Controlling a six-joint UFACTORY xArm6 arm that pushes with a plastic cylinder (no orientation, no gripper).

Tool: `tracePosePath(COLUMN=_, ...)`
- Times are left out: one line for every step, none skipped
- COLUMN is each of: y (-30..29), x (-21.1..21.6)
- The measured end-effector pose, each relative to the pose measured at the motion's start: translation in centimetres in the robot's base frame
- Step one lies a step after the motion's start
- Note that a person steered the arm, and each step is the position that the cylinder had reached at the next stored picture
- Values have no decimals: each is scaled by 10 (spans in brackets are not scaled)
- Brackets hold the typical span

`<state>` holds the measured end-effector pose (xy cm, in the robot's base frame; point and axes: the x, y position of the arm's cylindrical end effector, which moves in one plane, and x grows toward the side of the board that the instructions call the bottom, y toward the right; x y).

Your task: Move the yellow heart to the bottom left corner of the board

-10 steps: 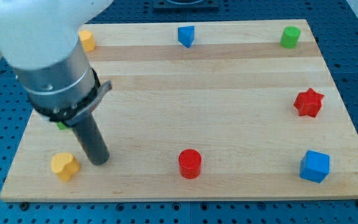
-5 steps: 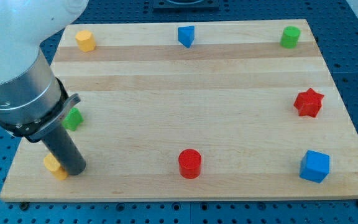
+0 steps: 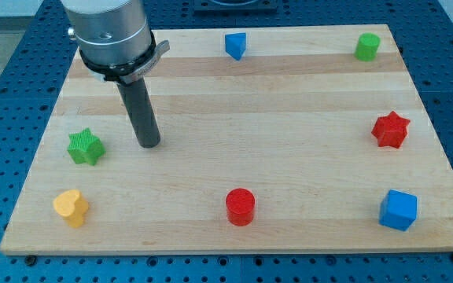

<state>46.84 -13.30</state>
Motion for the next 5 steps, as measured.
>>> tracePosePath(y=-9, x=68)
tracePosePath(y=-38, x=82)
tracePosePath(y=-81, x=88)
tracePosePath(y=-105, x=90)
tracePosePath(y=-117, x=90)
